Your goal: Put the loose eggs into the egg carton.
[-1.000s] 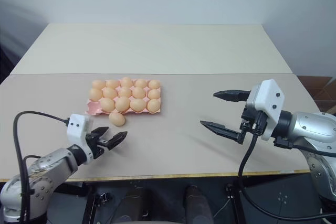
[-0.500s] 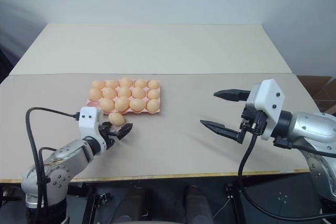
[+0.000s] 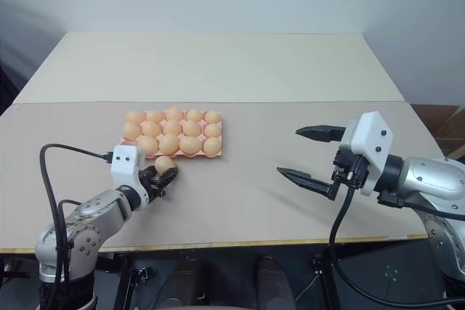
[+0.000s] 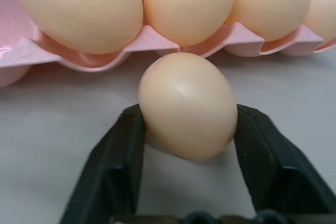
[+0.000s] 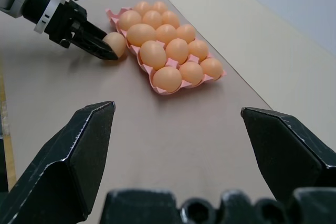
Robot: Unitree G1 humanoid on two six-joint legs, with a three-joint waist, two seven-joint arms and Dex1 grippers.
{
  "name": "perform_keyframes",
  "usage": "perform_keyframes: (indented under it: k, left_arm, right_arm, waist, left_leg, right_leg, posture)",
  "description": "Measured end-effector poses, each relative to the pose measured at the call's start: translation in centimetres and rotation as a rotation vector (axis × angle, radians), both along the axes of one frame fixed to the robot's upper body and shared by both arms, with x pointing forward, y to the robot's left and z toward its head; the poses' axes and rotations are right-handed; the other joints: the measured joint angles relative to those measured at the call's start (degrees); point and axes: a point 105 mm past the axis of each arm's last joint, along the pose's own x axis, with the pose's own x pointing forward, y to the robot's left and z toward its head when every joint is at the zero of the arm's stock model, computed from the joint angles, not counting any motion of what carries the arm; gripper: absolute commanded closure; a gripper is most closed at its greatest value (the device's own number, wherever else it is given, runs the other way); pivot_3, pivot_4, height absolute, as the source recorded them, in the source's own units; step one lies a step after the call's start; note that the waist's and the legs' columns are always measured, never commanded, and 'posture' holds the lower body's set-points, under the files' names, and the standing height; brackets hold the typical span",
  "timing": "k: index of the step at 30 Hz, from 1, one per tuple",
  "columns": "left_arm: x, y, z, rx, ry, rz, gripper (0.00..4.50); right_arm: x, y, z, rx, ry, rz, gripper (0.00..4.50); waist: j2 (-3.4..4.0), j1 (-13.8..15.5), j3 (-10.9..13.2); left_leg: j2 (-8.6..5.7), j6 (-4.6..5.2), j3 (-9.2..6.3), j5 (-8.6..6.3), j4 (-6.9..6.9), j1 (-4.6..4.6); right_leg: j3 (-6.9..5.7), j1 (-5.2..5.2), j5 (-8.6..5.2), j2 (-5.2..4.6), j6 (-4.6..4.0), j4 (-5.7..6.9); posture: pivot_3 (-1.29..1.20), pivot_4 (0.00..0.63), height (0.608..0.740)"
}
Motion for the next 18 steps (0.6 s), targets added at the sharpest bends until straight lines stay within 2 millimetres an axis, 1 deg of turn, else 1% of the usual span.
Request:
perform_keyframes:
  k: [2,6,9,10,13,15,17,18]
  left_arm:
    - [-0.2,0.2,0.0,0.002,0.001,0.007,2.80]
    - [-1.2,0.8,-0.1,0.024,0.011,0.022,2.80]
    - [-2.8,1.8,0.2,0.051,-0.002,-0.017,2.80]
    - [-3.1,2.1,0.7,0.046,-0.026,-0.035,2.80]
    - [-3.3,2.8,3.4,0.010,-0.157,-0.072,2.80]
    - [-2.9,3.8,5.2,0.004,-0.237,-0.043,2.80]
    - [-2.3,4.4,6.1,0.008,-0.266,-0.020,2.80]
    - [-1.6,5.0,6.2,0.012,-0.266,0.012,2.80]
  right_arm:
    - [0.0,0.0,0.0,0.001,0.000,-0.001,0.00]
    - [-0.1,0.0,-0.2,0.006,0.004,-0.002,0.00]
    - [-0.1,0.0,-0.3,0.009,0.010,-0.006,0.00]
    - [-0.1,0.0,-0.4,0.012,0.012,-0.007,0.00]
    - [-0.1,0.0,-0.3,0.014,0.006,-0.005,0.00]
    - [-0.1,0.1,-0.2,0.013,-0.001,-0.002,0.00]
    - [-0.1,0.1,-0.1,0.013,-0.004,-0.001,0.00]
    - [0.0,0.1,-0.1,0.013,-0.004,0.001,0.00]
  waist:
    - [0.00,-0.05,0.00]
    - [0.00,-0.07,0.00]
    - [0.00,-0.34,0.00]
    - [0.00,-0.29,0.00]
    - [0.00,0.10,0.00]
    - [0.00,0.31,0.00]
    - [0.00,0.30,0.00]
    - [0.00,0.33,0.00]
  left_leg:
    - [0.00,0.00,0.00,0.00,0.00,0.01]
    - [0.01,0.00,-0.01,0.00,-0.01,0.03]
    - [0.06,0.00,0.01,0.00,-0.02,0.02]
    - [0.06,0.00,0.00,0.00,-0.02,0.02]
    - [0.05,-0.01,0.00,0.00,0.01,0.04]
    - [0.04,-0.01,-0.02,0.00,0.04,0.05]
    - [0.01,-0.01,0.00,0.00,0.03,0.04]
    - [0.01,0.00,-0.01,0.00,0.02,0.04]
  right_leg:
    - [0.01,0.00,0.00,0.00,-0.01,0.00]
    - [0.00,0.00,-0.02,0.01,-0.03,0.02]
    - [0.00,-0.06,-0.09,0.04,-0.15,0.02]
    - [0.00,-0.06,-0.09,0.03,-0.16,0.02]
    - [-0.06,-0.02,-0.09,-0.02,-0.16,0.03]
    - [-0.08,0.01,-0.09,-0.02,-0.16,0.02]
    - [-0.05,0.03,-0.09,-0.03,-0.15,0.01]
    - [-0.06,0.03,-0.09,-0.02,-0.15,0.01]
  posture:
    - [0.00,0.150,0.740]
    - [0.00,0.150,0.740]
    - [0.00,0.150,0.740]
    - [0.00,0.150,0.740]
    - [0.00,0.150,0.740]
    - [0.00,0.150,0.740]
    - [0.00,0.150,0.740]
    - [0.00,0.150,0.740]
